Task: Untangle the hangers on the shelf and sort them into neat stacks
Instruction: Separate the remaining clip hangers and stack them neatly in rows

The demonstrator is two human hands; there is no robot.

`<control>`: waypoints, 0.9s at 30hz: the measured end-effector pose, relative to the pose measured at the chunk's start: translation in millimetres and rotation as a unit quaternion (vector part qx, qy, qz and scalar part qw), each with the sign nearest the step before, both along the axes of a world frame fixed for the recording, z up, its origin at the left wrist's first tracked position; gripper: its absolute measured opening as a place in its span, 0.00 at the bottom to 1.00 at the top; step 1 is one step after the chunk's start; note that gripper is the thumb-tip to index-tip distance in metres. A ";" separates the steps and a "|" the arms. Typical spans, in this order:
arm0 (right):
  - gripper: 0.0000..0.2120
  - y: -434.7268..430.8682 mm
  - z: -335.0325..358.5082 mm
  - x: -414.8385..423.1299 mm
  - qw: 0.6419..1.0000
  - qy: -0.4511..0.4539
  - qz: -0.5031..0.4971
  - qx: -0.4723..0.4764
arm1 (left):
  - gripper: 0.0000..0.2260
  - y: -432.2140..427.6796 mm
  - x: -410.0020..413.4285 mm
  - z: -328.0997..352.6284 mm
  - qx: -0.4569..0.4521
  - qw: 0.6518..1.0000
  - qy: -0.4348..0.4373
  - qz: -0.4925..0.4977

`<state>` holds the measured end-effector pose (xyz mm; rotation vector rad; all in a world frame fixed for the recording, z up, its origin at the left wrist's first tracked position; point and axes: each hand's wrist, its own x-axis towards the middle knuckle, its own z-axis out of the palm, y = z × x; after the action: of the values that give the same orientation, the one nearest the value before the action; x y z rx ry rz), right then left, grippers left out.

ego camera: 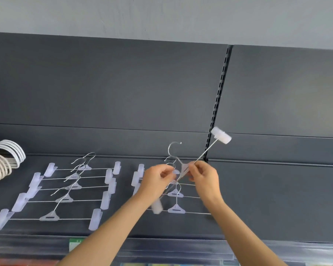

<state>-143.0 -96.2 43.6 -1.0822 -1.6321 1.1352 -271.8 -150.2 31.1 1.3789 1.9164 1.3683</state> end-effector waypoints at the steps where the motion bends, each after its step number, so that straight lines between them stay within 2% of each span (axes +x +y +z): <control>1: 0.12 2.3 4.1 5.0 1.000 0.007 -0.013 0.014 | 0.06 -2.7 -8.5 2.5 0.002 1.000 0.006 0.016; 3: 0.08 5.3 12.7 16.2 0.998 0.007 -0.015 0.052 | 0.05 -10.5 -28.7 6.8 0.003 0.999 0.005 0.053; 5: 0.05 5.2 13.8 24.9 0.986 -0.072 -0.009 0.150 | 0.06 -19.2 -48.1 7.1 0.005 0.997 -0.016 0.074; 6: 0.05 4.6 10.5 28.3 0.962 -0.136 -0.025 0.236 | 0.07 -23.7 -54.7 6.5 0.006 0.997 -0.029 0.077; 8: 0.07 3.6 -6.3 31.6 0.875 -0.275 -0.049 0.395 | 0.08 -31.2 -61.5 6.5 0.022 0.995 -0.062 0.077; 10: 0.05 4.4 -33.7 32.8 0.804 -0.354 -0.021 0.477 | 0.09 -37.7 -60.5 6.9 0.029 0.989 -0.132 0.055; 12: 0.10 2.5 -56.7 31.9 0.779 -0.375 0.008 0.502 | 0.14 -41.5 -56.3 5.5 -0.003 0.986 -0.166 -0.001; 14: 0.09 0.9 -71.3 30.7 0.769 -0.372 0.020 0.519 | 0.15 -43.7 -48.6 -1.1 -0.086 0.990 -0.080 -0.074; 16: 0.08 -3.2 -79.2 27.8 0.769 -0.367 0.037 0.522 | 0.15 -43.7 -42.1 -13.7 -0.153 0.979 0.076 -0.113; 17: 0.10 -5.1 -82.0 26.3 0.777 -0.365 0.047 0.510 | 0.14 -43.3 -40.6 -20.2 -0.161 0.971 0.126 -0.120; 20: 0.17 -9.3 -92.0 26.3 0.799 -0.351 0.074 0.483 | 0.07 -47.7 -41.7 -36.6 -0.161 0.964 0.173 -0.119; 24: 0.22 -18.4 -104.4 30.0 0.824 -0.356 0.088 0.432 | 0.08 -57.6 -42.0 -55.5 -0.152 0.959 0.215 -0.099; 27: 0.28 -22.5 -116.0 34.2 0.843 -0.376 0.106 0.371 | 0.08 -64.5 -42.7 -69.3 -0.157 0.933 0.306 -0.102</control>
<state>-108.8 -118.6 -72.5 -0.8503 -2.5484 0.0637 -314.5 -214.7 -38.2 1.9122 2.1494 0.5234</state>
